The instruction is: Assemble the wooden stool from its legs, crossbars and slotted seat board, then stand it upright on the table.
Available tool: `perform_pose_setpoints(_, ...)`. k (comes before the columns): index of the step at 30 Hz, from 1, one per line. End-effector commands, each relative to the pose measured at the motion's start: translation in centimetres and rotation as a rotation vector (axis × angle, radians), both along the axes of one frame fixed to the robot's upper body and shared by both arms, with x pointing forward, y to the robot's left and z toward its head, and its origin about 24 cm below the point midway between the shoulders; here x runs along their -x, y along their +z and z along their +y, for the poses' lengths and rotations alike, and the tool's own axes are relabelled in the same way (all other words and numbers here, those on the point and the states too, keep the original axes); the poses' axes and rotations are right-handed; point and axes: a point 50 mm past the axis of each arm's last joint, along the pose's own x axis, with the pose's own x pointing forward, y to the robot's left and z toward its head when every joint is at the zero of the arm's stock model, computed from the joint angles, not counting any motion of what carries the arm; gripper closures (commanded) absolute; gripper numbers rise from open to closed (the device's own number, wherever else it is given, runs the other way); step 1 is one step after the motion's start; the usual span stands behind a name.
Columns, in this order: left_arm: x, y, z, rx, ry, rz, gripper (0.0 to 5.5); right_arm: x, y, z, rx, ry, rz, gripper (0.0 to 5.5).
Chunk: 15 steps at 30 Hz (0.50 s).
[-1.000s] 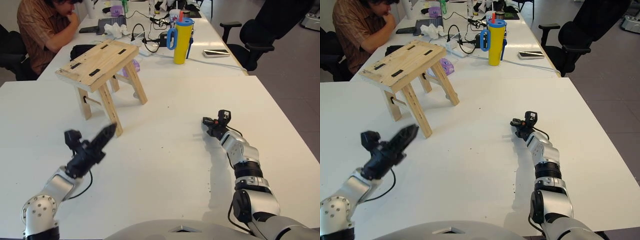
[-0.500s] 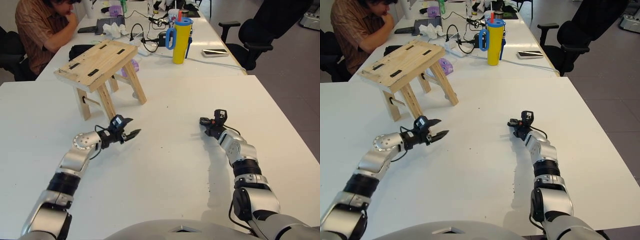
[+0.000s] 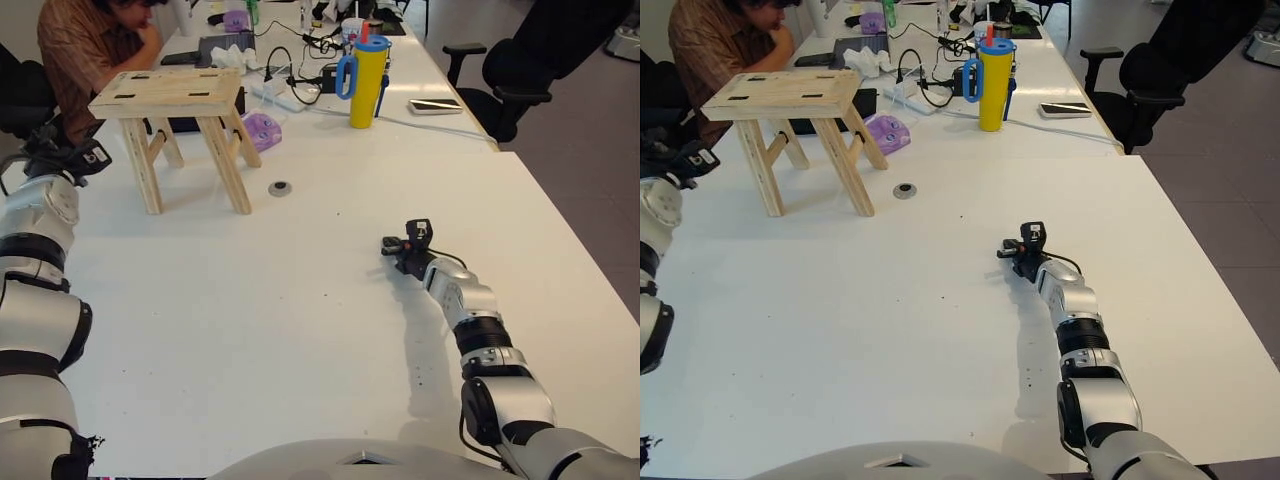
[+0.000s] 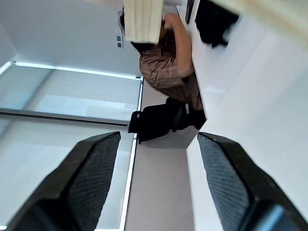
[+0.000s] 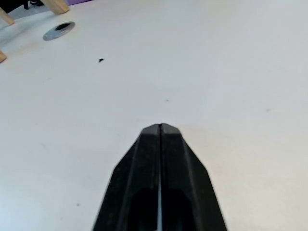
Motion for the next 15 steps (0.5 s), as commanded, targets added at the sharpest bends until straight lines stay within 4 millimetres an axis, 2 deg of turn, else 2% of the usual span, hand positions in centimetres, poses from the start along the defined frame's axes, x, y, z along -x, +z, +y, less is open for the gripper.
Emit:
perform_pose_setpoints(1, 0.2, -3.2, -4.0, 0.515, -0.11, -0.219, 2.51, -0.7, 2.1, 0.3, 0.02, -0.01, -0.148, 5.5)
perform_pose_setpoints(2, 0.3, -3.4, -5.5, 0.684, -0.155, -0.306, 2.51, -1.0, 2.9, 0.5, 0.037, -0.028, -0.199, 5.5)
perform_pose_setpoints(5, 0.8, -3.4, -9.5, 0.947, -0.284, -0.431, 2.51, -1.6, 4.9, 1.3, 0.063, -0.076, -0.305, 5.5)
perform_pose_setpoints(7, 0.8, -3.4, -12.4, 1.033, -0.356, -0.426, 2.51, -1.8, 5.8, 1.9, 0.051, -0.1, -0.337, 5.5)
perform_pose_setpoints(9, 0.8, -3.0, -15.2, 1.098, -0.417, -0.44, 2.51, -2.2, 6.4, 2.3, 0.13, -0.121, -0.363, 5.5)
perform_pose_setpoints(11, 0.6, -2.6, -17.6, 1.148, -0.45, -0.438, 2.51, -2.6, 6.5, 2.7, 0.139, -0.137, -0.355, 5.5)
perform_pose_setpoints(13, 0.2, -2.8, -19.7, 1.203, -0.461, -0.387, 2.51, -3.1, 6.5, 3.1, 0.102, -0.143, -0.35, 5.5)
perform_pose_setpoints(15, -0.2, -2.4, -20.7, 1.187, -0.435, -0.413, 2.51, -3.5, 7.0, 3.4, 0.116, -0.164, -0.386, 5.5)
